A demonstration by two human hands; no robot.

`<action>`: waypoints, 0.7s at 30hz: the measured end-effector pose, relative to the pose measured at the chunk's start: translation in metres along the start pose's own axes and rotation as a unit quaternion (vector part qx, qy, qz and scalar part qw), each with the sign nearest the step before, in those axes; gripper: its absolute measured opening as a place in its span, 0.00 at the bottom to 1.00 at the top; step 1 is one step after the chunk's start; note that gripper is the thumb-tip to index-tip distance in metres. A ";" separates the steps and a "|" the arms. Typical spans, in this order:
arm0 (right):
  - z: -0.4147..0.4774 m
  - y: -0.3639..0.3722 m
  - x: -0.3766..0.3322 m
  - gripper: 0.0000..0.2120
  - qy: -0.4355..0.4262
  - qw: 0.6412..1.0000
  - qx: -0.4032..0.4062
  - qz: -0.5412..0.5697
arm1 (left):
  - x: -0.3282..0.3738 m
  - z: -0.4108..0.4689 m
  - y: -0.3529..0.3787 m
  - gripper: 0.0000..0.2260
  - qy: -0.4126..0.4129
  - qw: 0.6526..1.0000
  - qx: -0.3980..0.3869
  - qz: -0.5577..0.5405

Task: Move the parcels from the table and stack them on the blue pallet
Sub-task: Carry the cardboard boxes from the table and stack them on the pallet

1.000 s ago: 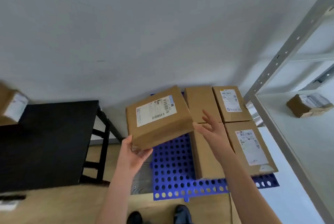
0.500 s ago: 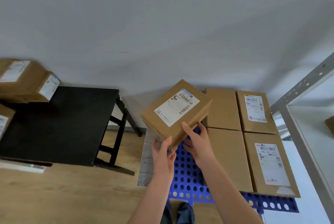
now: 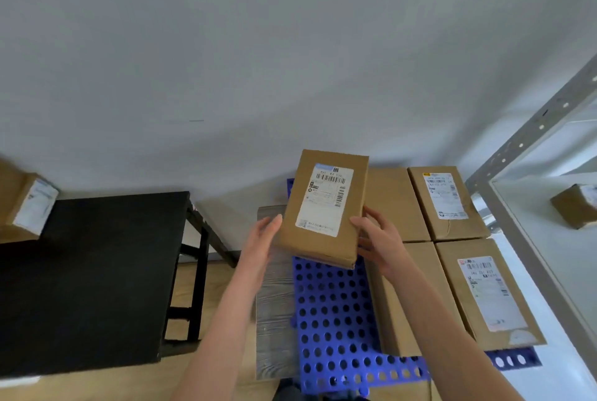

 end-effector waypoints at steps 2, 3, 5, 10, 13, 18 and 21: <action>0.005 -0.006 0.001 0.28 0.002 1.000 -0.005 -0.018 | 0.006 0.015 0.007 0.41 0.004 0.999 -0.043 0.020; 0.006 -0.008 0.002 0.27 0.006 1.000 -0.009 -0.024 | 0.007 0.020 0.012 0.38 -0.007 0.998 -0.058 0.017; 0.009 -0.012 0.003 0.26 0.014 0.999 -0.015 -0.028 | 0.002 0.027 0.019 0.34 -0.044 0.995 -0.087 0.000; 0.018 -0.020 -0.005 0.22 0.024 0.998 -0.024 -0.050 | -0.015 0.039 0.026 0.29 -0.120 0.983 -0.133 -0.039; 0.024 -0.021 -0.013 0.22 0.021 0.997 -0.037 -0.072 | -0.021 0.047 0.028 0.30 -0.122 0.983 -0.117 -0.075; 0.034 -0.018 -0.020 0.24 -0.019 0.990 -0.018 -0.142 | -0.022 0.066 0.038 0.32 -0.097 0.991 -0.062 -0.074; 0.039 -0.026 -0.023 0.24 -0.045 0.986 0.018 -0.157 | -0.029 0.077 0.050 0.31 -0.087 0.995 -0.030 -0.045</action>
Point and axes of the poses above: each hand's wrist, its own z-axis towards the middle knuckle, its own y-axis out of the palm, x = y × z, the point moved 2 cm from there along z, towards the middle knuckle, and after that the axes turned 9 degrees about y, right-handed, at the moved point
